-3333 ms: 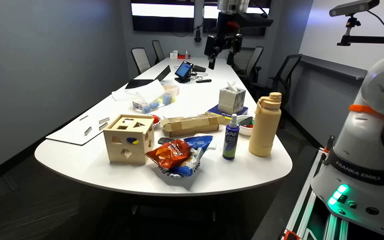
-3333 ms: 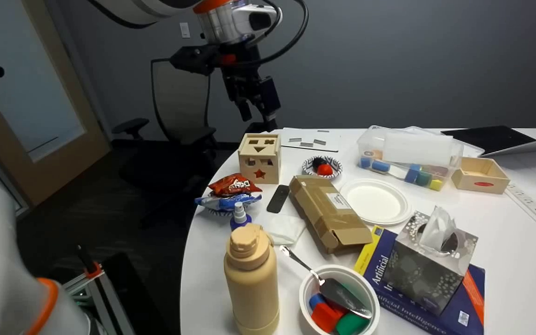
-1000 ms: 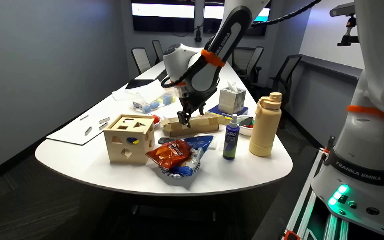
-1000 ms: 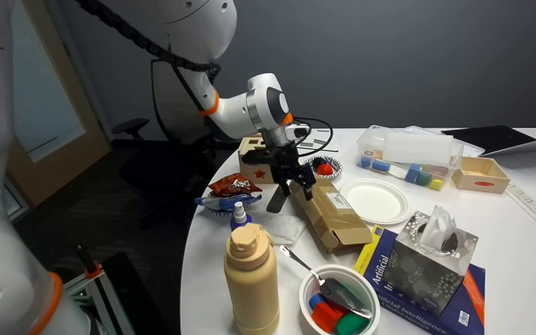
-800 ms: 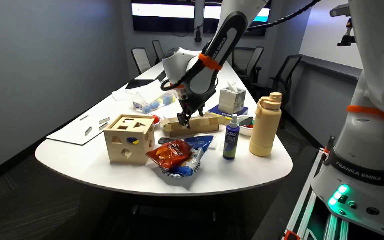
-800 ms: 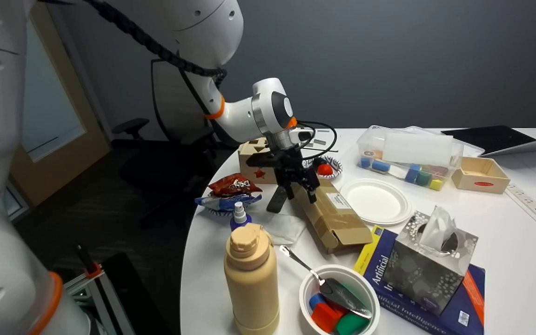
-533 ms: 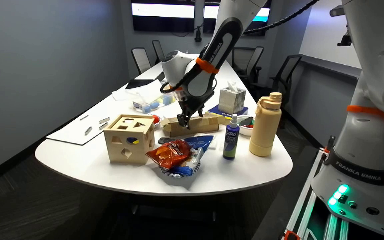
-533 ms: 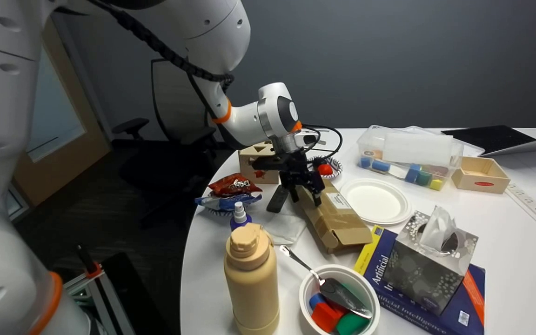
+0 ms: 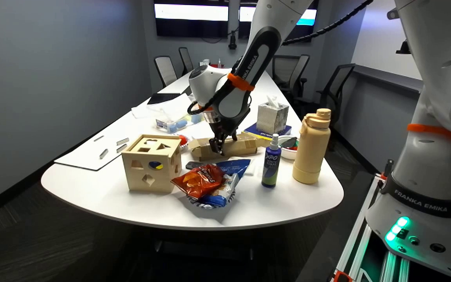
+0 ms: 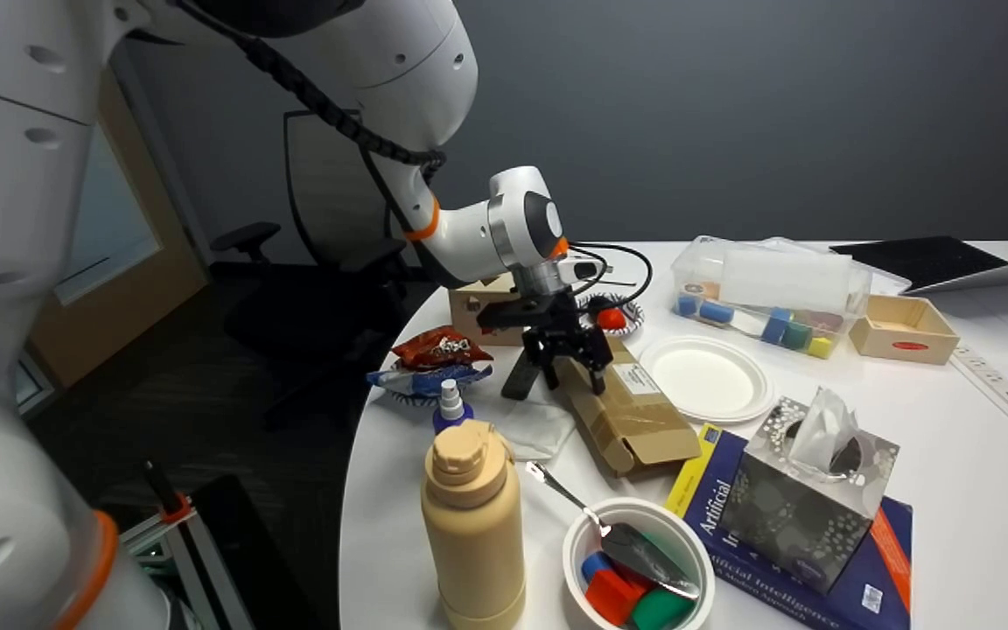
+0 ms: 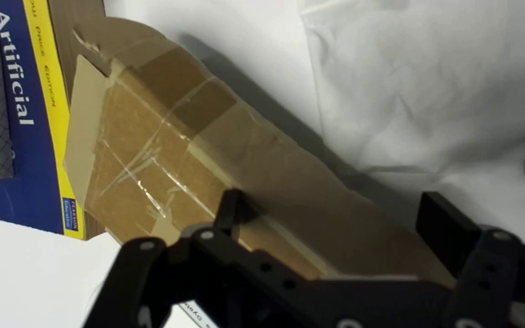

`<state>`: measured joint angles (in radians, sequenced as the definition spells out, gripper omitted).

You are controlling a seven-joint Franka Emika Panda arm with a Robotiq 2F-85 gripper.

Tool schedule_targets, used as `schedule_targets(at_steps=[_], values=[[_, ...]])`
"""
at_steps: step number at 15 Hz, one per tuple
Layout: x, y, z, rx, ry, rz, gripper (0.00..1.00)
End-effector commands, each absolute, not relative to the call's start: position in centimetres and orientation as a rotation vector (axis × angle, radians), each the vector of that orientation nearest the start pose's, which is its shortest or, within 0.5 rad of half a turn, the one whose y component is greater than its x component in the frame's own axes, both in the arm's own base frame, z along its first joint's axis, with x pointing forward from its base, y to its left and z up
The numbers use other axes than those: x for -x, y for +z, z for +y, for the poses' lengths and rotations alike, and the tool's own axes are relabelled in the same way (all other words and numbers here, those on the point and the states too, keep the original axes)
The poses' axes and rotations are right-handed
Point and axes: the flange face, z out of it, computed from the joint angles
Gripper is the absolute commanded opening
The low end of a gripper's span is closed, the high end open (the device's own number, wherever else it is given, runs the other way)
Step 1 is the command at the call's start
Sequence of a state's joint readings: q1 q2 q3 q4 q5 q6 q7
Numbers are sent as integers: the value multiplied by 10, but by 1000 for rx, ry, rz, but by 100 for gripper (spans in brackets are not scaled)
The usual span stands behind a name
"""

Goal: Open the brown box.

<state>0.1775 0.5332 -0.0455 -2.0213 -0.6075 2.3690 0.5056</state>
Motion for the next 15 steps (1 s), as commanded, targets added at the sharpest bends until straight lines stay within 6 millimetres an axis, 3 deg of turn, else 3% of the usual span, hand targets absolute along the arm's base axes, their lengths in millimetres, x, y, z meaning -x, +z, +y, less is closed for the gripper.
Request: schedule_targets(at_steps=[1,15], values=[[-577,173,71,3576,89,-378,100],[-578,168,72,3526,27,-624,100]])
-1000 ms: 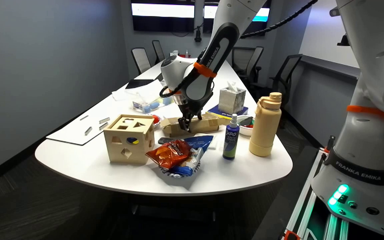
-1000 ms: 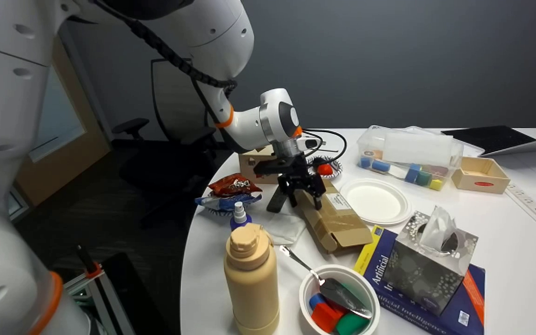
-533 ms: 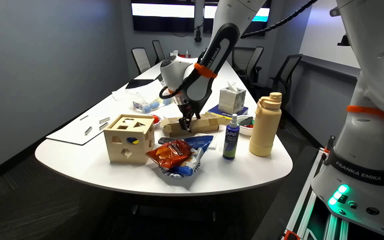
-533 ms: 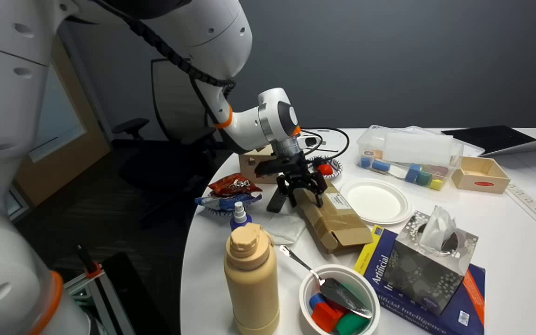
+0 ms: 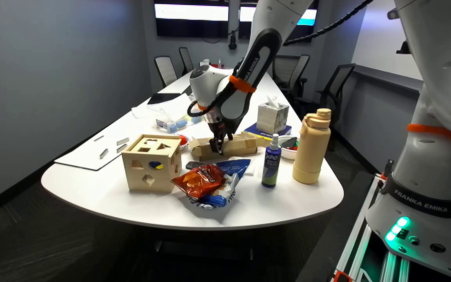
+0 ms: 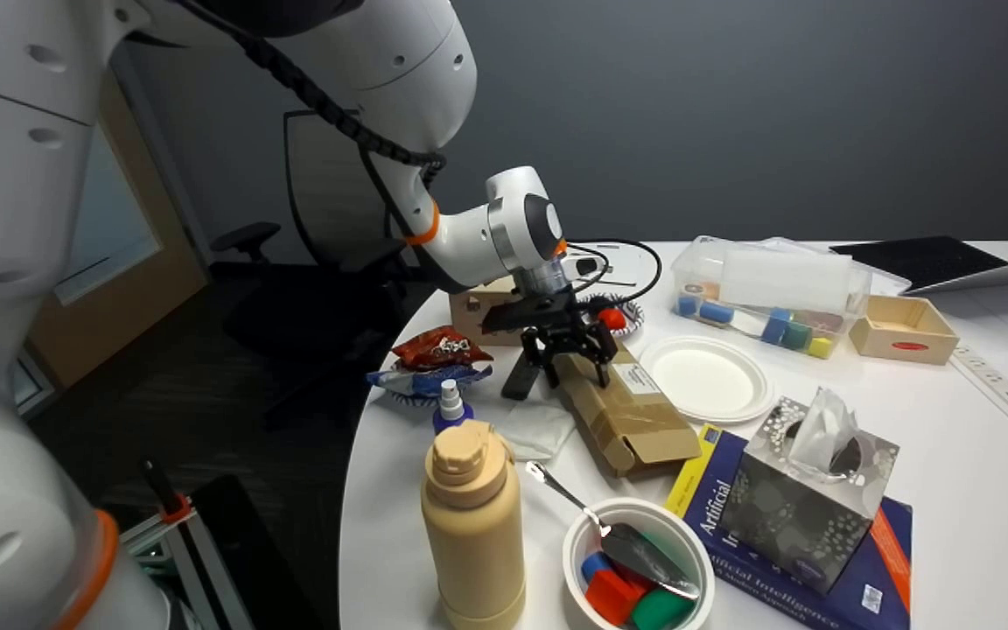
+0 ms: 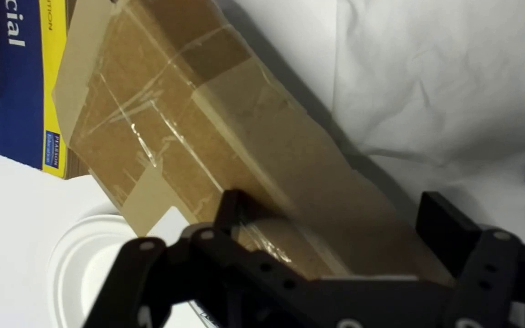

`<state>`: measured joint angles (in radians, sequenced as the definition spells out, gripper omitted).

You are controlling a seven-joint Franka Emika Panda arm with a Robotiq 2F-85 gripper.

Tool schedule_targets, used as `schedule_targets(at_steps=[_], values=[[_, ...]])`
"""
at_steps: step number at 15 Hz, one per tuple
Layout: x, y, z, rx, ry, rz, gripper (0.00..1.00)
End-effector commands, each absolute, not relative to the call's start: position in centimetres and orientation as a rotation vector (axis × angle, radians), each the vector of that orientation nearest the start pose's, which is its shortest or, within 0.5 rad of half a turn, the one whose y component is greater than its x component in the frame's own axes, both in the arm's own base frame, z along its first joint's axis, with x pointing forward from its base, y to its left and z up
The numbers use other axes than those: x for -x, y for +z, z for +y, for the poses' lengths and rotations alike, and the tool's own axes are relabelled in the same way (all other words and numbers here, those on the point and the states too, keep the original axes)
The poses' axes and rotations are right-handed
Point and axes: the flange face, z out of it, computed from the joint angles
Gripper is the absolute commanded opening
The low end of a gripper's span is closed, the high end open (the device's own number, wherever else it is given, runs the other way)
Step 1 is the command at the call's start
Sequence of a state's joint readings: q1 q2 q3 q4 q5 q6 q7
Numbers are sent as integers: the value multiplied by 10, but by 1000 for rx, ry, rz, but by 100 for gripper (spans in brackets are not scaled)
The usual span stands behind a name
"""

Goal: Open the brown box.

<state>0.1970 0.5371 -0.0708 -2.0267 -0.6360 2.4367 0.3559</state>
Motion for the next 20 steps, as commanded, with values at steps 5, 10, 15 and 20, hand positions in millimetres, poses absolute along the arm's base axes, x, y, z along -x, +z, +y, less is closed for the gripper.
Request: schedule_targets(at_steps=[5,10,15,20], values=[[-569,176,75,3542,-12,-773,100],[-570,176,82,3485,-66,-809,100],[-561,194,81,3449,-124,-821,100],[-559,187,86,3494,-155,-949,100]])
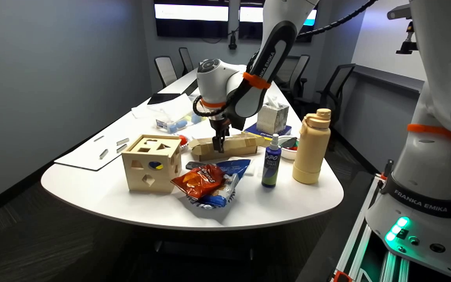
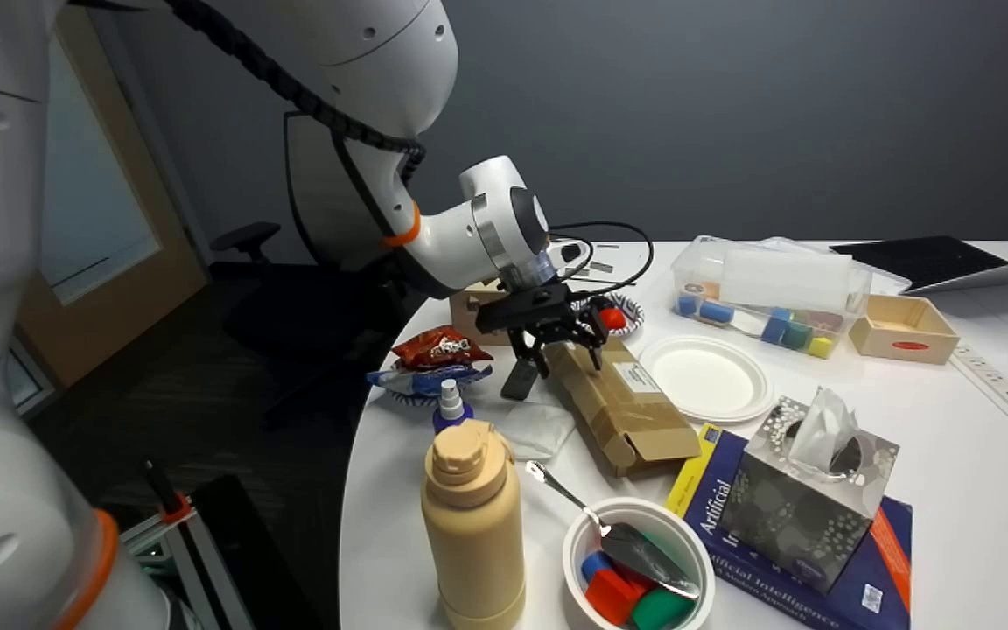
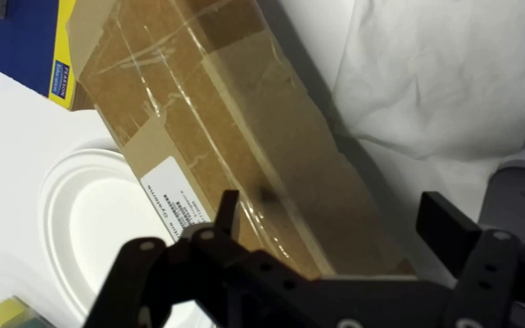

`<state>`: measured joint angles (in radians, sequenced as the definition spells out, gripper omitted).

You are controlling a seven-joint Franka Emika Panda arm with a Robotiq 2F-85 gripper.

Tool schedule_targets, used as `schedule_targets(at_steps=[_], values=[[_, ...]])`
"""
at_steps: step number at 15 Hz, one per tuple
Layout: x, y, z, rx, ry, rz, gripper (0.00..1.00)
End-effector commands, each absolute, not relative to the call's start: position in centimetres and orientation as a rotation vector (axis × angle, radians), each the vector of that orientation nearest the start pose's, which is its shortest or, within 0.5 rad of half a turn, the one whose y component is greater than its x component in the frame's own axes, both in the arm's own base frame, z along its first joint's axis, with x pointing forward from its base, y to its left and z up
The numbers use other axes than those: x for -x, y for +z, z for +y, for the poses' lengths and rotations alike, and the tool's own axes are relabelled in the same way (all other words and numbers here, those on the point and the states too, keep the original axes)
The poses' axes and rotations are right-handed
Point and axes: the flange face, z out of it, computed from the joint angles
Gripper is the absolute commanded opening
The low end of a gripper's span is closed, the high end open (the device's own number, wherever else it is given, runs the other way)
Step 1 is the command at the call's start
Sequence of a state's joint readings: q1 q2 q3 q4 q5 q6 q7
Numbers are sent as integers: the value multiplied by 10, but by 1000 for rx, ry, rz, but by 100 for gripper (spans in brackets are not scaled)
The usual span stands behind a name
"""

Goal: Open the brown box.

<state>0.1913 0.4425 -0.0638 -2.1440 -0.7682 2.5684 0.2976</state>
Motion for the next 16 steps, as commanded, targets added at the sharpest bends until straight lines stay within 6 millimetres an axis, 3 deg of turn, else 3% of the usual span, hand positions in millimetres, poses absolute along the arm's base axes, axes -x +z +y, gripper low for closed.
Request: schedule_targets(at_steps=[1,15,16], values=[[-558,186,86,3504,-168,-973,100],[-535,143,90,3487,-213,-1331,100],[-535,142,90,3488,-223,-1336,93]])
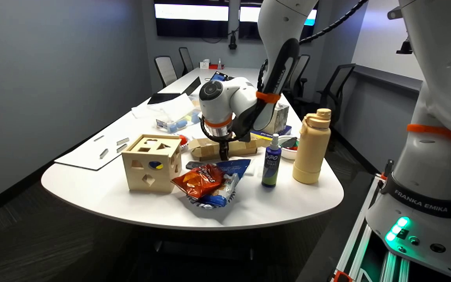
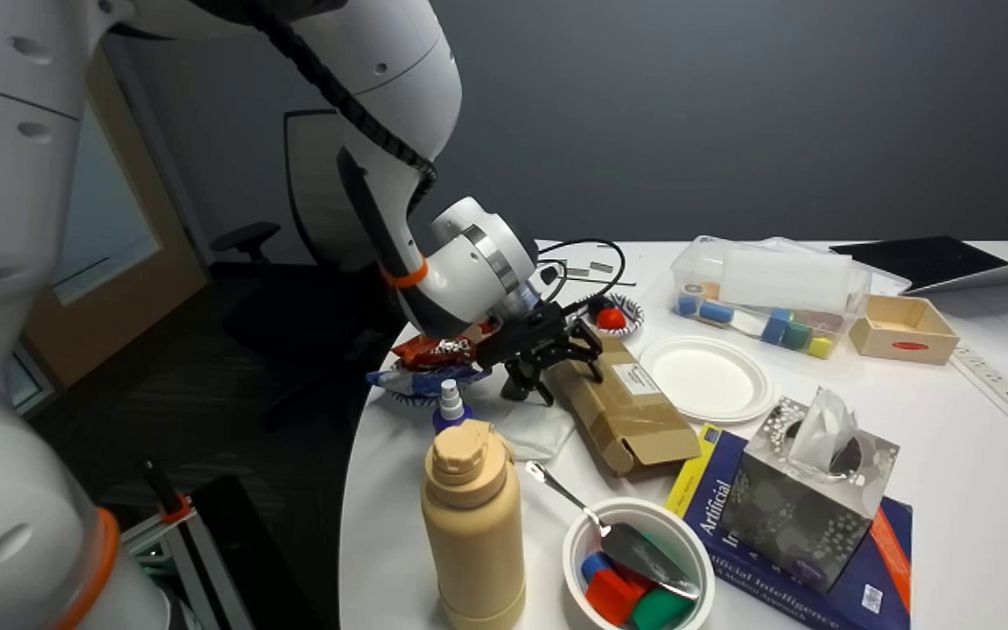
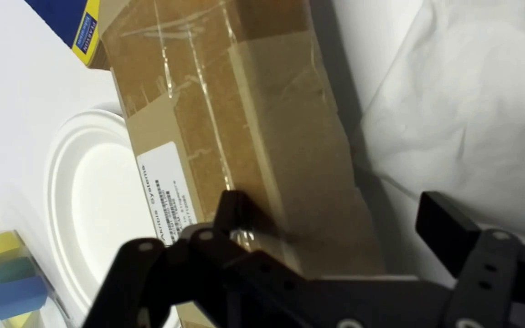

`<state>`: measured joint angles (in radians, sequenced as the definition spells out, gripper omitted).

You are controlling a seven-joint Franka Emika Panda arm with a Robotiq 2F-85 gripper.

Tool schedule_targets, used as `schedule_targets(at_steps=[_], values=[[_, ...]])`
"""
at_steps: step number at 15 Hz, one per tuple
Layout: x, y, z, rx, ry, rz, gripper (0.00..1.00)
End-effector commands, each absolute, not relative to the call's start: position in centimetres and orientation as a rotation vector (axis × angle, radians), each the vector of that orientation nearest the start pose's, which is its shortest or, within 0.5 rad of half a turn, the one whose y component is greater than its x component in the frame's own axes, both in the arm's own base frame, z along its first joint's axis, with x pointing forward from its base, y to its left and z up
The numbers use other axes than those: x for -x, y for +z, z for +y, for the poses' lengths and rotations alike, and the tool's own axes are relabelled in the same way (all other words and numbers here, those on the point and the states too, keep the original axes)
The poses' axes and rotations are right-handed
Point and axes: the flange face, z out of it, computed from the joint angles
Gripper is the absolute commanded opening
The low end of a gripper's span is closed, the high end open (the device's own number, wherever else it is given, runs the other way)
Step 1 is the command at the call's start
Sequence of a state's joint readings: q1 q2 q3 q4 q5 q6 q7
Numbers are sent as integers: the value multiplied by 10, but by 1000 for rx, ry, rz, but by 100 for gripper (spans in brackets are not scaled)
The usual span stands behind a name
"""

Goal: Open the brown box.

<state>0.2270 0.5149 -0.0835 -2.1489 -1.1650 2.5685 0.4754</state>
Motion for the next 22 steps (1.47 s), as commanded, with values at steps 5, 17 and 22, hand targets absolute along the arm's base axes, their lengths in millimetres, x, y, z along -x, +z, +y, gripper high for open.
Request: schedule_targets(at_steps=[5,17,22], values=[[-537,146,86,-2350,186,896,44],[-527,161,84,-2334,198,895,20],[-516,172,87,-2312,230,891,41]])
